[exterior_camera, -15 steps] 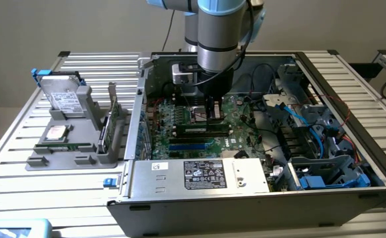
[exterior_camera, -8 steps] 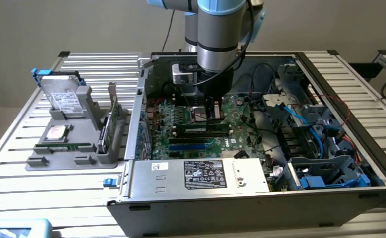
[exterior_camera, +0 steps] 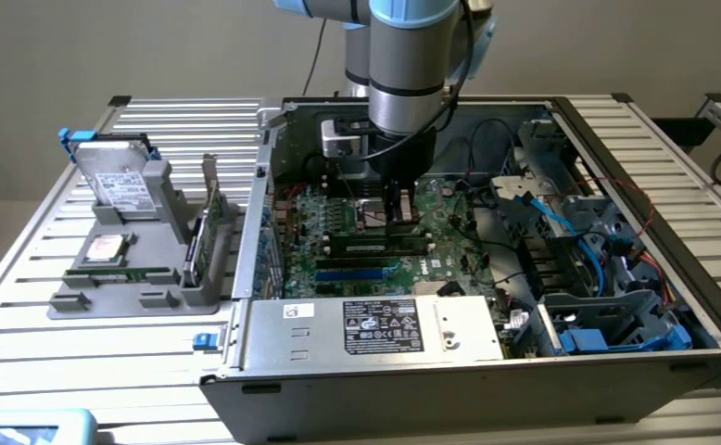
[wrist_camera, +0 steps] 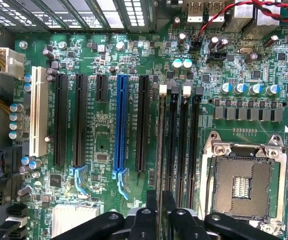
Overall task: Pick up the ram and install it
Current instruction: 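Insert the ram into the slot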
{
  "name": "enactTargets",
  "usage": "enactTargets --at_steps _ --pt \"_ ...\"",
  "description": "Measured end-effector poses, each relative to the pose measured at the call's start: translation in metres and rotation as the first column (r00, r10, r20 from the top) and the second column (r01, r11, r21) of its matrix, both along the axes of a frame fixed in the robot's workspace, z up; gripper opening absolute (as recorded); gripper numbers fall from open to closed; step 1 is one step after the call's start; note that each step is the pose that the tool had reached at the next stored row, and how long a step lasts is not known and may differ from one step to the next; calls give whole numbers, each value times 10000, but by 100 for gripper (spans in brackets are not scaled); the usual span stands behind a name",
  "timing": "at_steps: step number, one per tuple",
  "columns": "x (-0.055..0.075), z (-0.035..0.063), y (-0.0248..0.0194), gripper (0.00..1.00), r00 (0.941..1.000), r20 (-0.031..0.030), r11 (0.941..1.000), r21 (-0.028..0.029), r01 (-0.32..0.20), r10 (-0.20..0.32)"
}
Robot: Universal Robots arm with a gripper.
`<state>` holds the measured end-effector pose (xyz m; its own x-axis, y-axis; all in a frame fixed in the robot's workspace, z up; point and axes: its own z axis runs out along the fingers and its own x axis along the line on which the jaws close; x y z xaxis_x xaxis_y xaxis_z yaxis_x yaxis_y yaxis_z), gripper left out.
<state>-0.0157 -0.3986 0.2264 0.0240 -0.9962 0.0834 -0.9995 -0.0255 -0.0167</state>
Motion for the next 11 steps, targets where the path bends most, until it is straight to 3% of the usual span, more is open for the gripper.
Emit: enactTargets --at_steps 1,3,7,11 --pt "0 0 0 21 10000 0 10000 -3 0 0" --pt "0 -1 1 21 10000 2 10000 -20 0 0" --pt "4 73 0 21 10000 1 9999 -155 0 0" --pt "60 141 -1 21 10000 -13 9997 -228 0 0"
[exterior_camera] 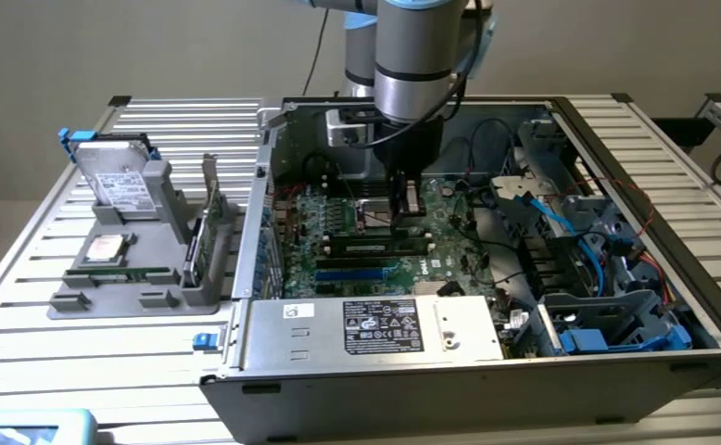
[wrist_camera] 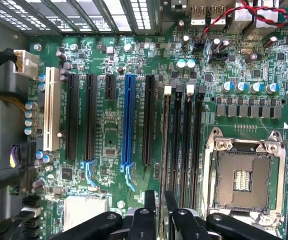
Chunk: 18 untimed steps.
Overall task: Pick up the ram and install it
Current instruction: 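Insert the ram into the slot, then press down the ram until it locks into place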
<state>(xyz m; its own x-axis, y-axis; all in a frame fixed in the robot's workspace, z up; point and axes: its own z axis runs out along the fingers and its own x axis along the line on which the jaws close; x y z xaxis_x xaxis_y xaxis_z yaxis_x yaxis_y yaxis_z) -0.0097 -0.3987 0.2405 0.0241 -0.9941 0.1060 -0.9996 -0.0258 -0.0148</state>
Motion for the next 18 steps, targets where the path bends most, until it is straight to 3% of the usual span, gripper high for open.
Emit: enactTargets --at_steps 5,18 --pt "68 26 -4 21 10000 -80 10000 -48 -1 1" --pt "68 27 -4 19 10000 -83 10000 -50 -1 0"
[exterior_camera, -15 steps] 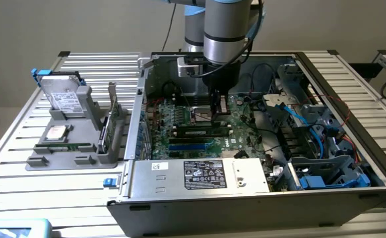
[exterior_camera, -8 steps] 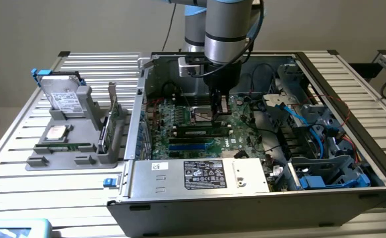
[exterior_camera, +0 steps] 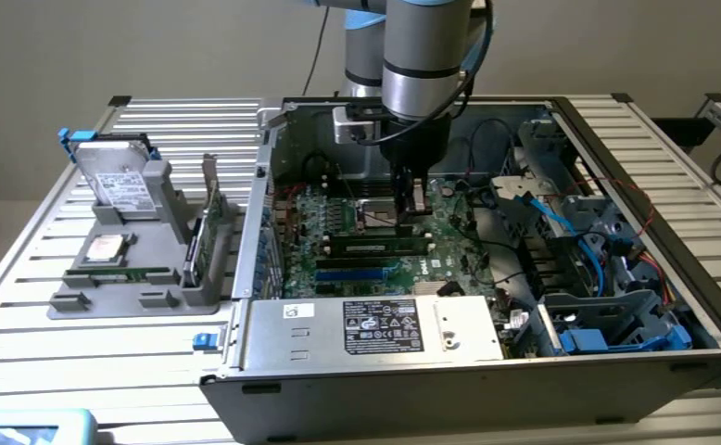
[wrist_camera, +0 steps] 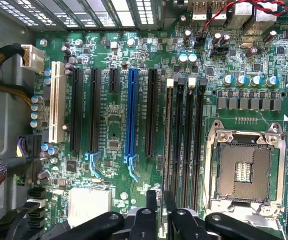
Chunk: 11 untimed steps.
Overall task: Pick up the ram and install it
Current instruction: 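Press down the ram until it locks into place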
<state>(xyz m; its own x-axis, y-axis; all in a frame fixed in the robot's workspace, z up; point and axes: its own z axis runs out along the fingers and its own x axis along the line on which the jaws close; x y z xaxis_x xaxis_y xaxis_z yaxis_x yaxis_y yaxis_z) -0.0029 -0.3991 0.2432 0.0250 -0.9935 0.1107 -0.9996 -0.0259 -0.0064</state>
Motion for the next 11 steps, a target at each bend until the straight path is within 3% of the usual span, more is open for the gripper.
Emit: enactTargets --at_steps 1,3,9,11 --pt "0 0 0 13 10000 0 10000 0 0 0" --pt "0 0 0 11 10000 0 10000 0 0 0" --pt "18 -3 0 11 10000 2 10000 2 0 0" --pt "37 -12 2 11 10000 2 10000 37 21 -21"
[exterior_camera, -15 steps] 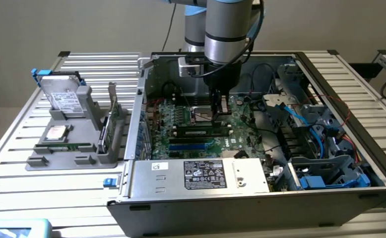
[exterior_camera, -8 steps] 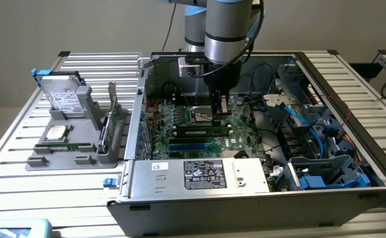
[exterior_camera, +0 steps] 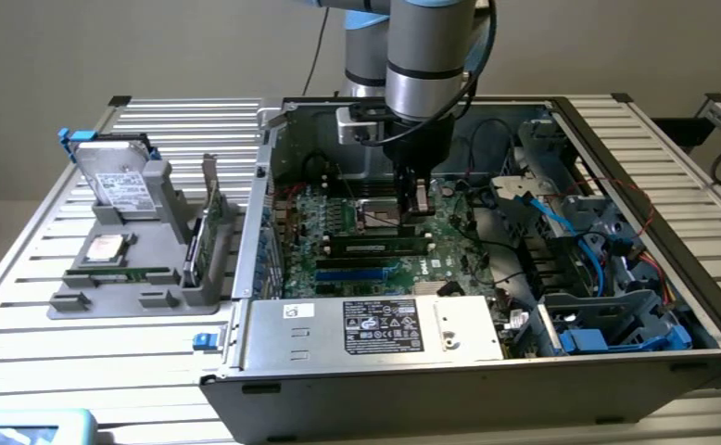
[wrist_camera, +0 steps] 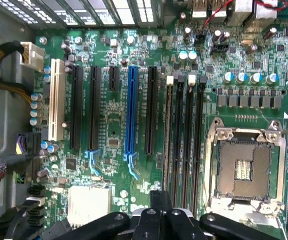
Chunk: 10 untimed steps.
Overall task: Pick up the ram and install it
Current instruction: 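Press down the ram until it locks into place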
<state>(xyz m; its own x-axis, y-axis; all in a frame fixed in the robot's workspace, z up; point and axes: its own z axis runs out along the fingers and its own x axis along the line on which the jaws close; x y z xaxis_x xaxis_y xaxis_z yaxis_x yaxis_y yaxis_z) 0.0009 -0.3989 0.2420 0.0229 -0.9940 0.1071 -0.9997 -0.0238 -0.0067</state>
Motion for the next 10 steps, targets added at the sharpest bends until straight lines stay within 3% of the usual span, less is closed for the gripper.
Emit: enactTargets --at_steps 7,10 --pt "0 -64 56 11 9999 -3 9999 21 133 -133" --pt "0 -70 56 11 9997 -6 9997 13 244 -244"
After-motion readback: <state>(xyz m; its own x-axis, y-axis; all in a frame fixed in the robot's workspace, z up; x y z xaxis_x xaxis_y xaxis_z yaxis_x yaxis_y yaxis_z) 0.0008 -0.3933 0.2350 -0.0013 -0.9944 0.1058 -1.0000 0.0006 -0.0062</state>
